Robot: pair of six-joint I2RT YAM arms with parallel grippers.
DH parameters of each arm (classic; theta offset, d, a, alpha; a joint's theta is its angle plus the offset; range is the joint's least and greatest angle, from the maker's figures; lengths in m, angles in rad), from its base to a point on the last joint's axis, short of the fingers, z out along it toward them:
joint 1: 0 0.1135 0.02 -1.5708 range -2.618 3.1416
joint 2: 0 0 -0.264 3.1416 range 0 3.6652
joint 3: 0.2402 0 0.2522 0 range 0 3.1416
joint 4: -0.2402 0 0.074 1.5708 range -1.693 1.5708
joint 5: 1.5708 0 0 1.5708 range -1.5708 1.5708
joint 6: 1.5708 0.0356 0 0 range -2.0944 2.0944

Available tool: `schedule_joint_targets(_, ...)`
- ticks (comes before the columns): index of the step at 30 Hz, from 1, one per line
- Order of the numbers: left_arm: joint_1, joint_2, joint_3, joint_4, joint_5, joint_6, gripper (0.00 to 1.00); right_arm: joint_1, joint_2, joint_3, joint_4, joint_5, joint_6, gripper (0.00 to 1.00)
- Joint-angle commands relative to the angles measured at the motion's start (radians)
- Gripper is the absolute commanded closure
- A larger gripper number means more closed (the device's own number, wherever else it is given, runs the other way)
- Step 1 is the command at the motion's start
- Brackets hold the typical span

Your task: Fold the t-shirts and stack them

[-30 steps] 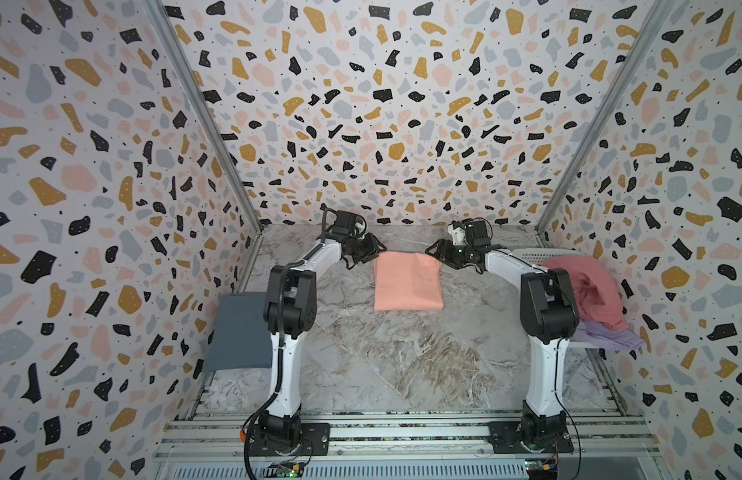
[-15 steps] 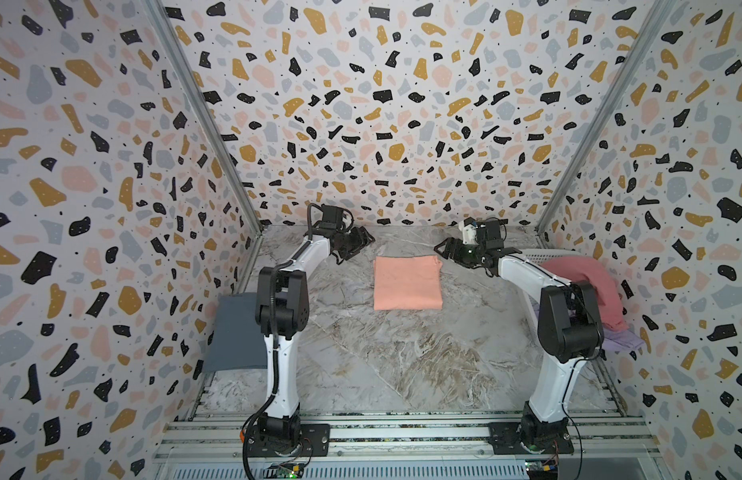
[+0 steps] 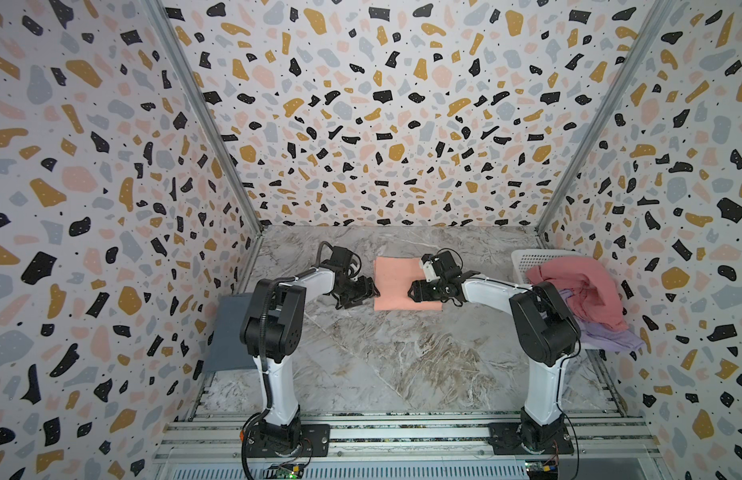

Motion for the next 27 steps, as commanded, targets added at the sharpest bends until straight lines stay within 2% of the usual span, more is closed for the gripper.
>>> schedule_joint_targets(1, -0.04, -0.013, -0.064, 0.09, 0.062, -0.027, 0.24, 0.014, -0.018, -0.051, -0.009, 0.041, -0.011, 0.31)
schedule_joint_targets(3, -0.051, -0.012, -0.101, 0.145, 0.081, -0.069, 0.27, 0.016, -0.005, -0.077, 0.016, 0.044, 0.01, 0.32)
schedule_joint_targets(6, -0.063, -0.026, -0.134, 0.19, 0.092, -0.119, 0.37, 0.028, 0.003, -0.106, 0.051, 0.062, 0.034, 0.33)
schedule_joint_targets(8, -0.066, -0.04, -0.146, 0.204, 0.089, -0.141, 0.51, 0.037, -0.012, -0.113, 0.053, 0.083, 0.036, 0.28)
schedule_joint_targets(10, -0.065, -0.052, -0.143, 0.206, 0.096, -0.157, 0.69, 0.044, -0.062, -0.141, 0.085, 0.105, 0.025, 0.24)
schedule_joint_targets(13, -0.065, -0.07, -0.115, 0.193, 0.113, -0.177, 0.89, 0.054, -0.164, -0.211, 0.168, 0.103, -0.037, 0.2)
schedule_joint_targets(15, -0.064, -0.084, -0.089, 0.179, 0.135, -0.195, 0.96, 0.066, -0.227, -0.263, 0.215, 0.103, -0.1, 0.17)
schedule_joint_targets(18, -0.064, -0.096, -0.04, 0.134, 0.181, -0.201, 0.97, 0.125, -0.312, -0.349, 0.275, 0.166, -0.219, 0.11)
schedule_joint_targets(22, -0.065, -0.1, -0.001, 0.085, 0.234, -0.203, 0.98, 0.269, -0.369, -0.43, 0.344, 0.398, -0.385, 0.0)
schedule_joint_targets(25, -0.065, -0.103, 0.014, 0.043, 0.256, -0.194, 0.98, 0.349, -0.34, -0.45, 0.438, 0.57, -0.489, 0.01)
schedule_joint_targets(27, -0.066, -0.102, 0.022, 0.006, 0.271, -0.176, 0.98, 0.361, -0.295, -0.427, 0.478, 0.611, -0.526, 0.01)
